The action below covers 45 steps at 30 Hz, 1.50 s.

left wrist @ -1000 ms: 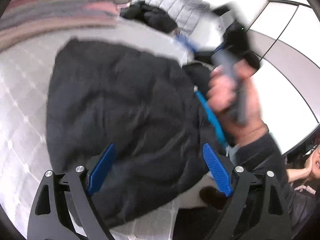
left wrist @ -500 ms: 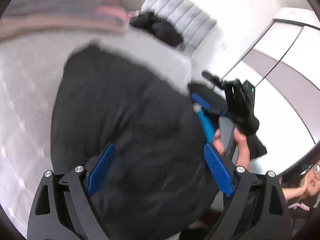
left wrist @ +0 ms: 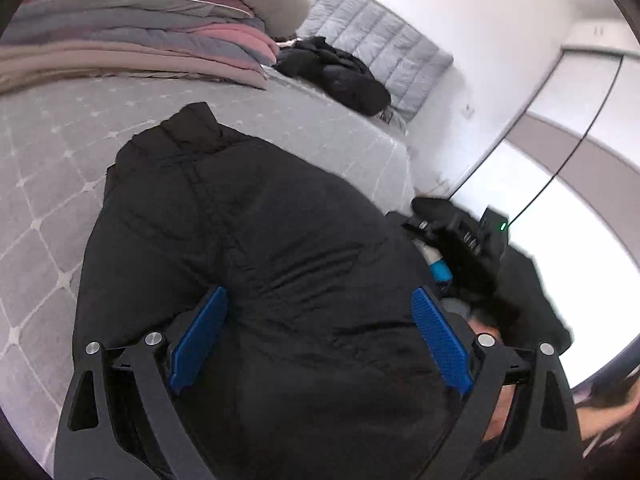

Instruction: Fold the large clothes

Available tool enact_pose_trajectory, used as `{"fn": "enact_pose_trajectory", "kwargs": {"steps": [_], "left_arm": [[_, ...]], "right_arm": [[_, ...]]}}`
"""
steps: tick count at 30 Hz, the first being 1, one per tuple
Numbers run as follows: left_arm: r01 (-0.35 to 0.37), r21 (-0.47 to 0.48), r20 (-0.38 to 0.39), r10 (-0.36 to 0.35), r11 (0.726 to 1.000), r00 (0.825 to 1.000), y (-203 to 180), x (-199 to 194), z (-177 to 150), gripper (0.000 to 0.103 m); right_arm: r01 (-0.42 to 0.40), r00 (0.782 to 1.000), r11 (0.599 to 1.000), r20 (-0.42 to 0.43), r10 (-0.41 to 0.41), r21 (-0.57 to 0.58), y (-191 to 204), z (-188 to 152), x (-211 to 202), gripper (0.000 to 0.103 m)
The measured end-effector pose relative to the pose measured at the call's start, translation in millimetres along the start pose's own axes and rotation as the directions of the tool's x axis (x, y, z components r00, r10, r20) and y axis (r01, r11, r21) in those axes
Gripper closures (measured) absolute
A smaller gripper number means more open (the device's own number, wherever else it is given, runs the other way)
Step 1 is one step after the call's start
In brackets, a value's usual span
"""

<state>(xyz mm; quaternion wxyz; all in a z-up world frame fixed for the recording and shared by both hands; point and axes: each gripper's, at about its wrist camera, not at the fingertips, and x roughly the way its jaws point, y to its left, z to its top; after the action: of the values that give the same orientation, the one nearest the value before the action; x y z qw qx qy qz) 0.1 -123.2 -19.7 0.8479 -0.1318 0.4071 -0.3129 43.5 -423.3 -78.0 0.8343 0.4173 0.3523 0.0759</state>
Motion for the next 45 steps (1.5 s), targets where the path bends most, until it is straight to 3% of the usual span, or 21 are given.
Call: {"fn": "enact_pose_trajectory", "kwargs": {"steps": [4, 7, 9, 13, 16, 18, 22, 28, 32, 34, 35, 36, 38, 40, 41, 45], "left_arm": [[-0.003, -0.057, -0.033, 0.001, 0.998, 0.999, 13.8, -18.5, 8.8, 0.014], [0.002, -0.126, -0.046, -0.008, 0.992, 0.999, 33.9, -56.6, 5.6, 0.014], [-0.01, -0.165, -0.061, 0.0, 0.986, 0.998, 54.5, -78.2, 0.5, 0.014], [-0.047, -0.309, -0.139, 0.004, 0.95, 0.99, 103.6, -99.3, -21.4, 0.014], [-0.058, -0.407, -0.217, -0.035, 0.912, 0.976, 131.7, -96.4, -42.5, 0.014], [-0.031, -0.456, -0.23, -0.084, 0.89, 0.97, 140.4, -87.9, -51.0, 0.014], [0.051, -0.517, -0.213, -0.186, 0.854, 0.959, 140.7, -63.3, -54.0, 0.014], [0.085, -0.517, -0.216, -0.226, 0.852, 0.95, 126.2, -27.1, -46.8, 0.014], [0.117, -0.547, -0.23, -0.283, 0.829, 0.931, 125.7, -6.5, -45.6, 0.011], [0.115, -0.524, -0.251, -0.282, 0.844, 0.926, 119.8, -1.6, -43.7, 0.011], [0.097, -0.482, -0.262, -0.248, 0.871, 0.933, 113.2, -1.9, -41.7, 0.019], [0.082, -0.444, -0.268, -0.219, 0.892, 0.938, 108.5, -2.4, -38.6, 0.027], [0.01, -0.324, -0.295, -0.111, 0.946, 0.949, 89.1, -8.1, -30.0, 0.058], [-0.036, -0.242, -0.304, -0.041, 0.97, 0.952, 74.1, -14.8, -19.7, 0.073], [-0.064, -0.192, -0.309, 0.002, 0.979, 0.951, 63.0, -22.7, -14.5, 0.078], [-0.119, -0.125, -0.322, 0.073, 0.985, 0.944, 51.9, -56.1, 1.7, 0.081]], "right_arm": [[-0.009, 1.0, 0.999, 0.015, 0.009, -0.038, 12.3, -0.4, -36.7, 0.007], [-0.02, 1.0, 0.983, 0.011, 0.022, -0.182, 32.2, -11.8, -84.3, 0.007], [0.034, 0.999, 0.964, 0.003, -0.034, -0.263, 37.4, -20.7, -112.9, 0.007], [0.131, 0.982, 0.956, -0.1, -0.162, -0.263, 11.8, -33.9, -131.9, 0.007], [0.148, 0.962, 0.962, -0.193, -0.193, -0.228, -15.9, -45.5, -126.5, 0.007], [0.118, 0.954, 0.979, -0.256, -0.158, -0.163, -33.5, -52.3, -122.9, 0.007], [0.061, 0.953, 0.997, -0.294, -0.071, -0.042, -59.1, -53.7, -116.6, 0.007], [-0.067, 0.949, 0.996, -0.304, 0.082, 0.061, -69.4, -43.5, -100.2, 0.007], [-0.089, 0.938, 0.991, -0.325, 0.118, 0.103, -76.1, -39.7, -84.7, 0.005], [-0.143, 0.926, 0.982, -0.333, 0.176, 0.121, -79.3, -41.7, -86.0, 0.005], [-0.176, 0.915, 0.975, -0.342, 0.214, 0.137, -79.1, -42.8, -85.6, 0.006], [-0.212, 0.898, 0.965, -0.359, 0.254, 0.152, -79.3, -46.5, -85.4, 0.006], [-0.211, 0.885, 0.969, -0.397, 0.245, 0.128, -76.3, -53.9, -83.1, 0.006], [-0.249, 0.863, 0.954, -0.409, 0.297, 0.168, -74.4, -59.2, -79.8, 0.006], [-0.285, 0.845, 0.94, -0.414, 0.34, 0.188, -69.1, -63.0, -77.7, 0.006], [-0.343, 0.796, 0.923, -0.467, 0.384, 0.175, -39.2, -80.5, -73.2, 0.006]]}}
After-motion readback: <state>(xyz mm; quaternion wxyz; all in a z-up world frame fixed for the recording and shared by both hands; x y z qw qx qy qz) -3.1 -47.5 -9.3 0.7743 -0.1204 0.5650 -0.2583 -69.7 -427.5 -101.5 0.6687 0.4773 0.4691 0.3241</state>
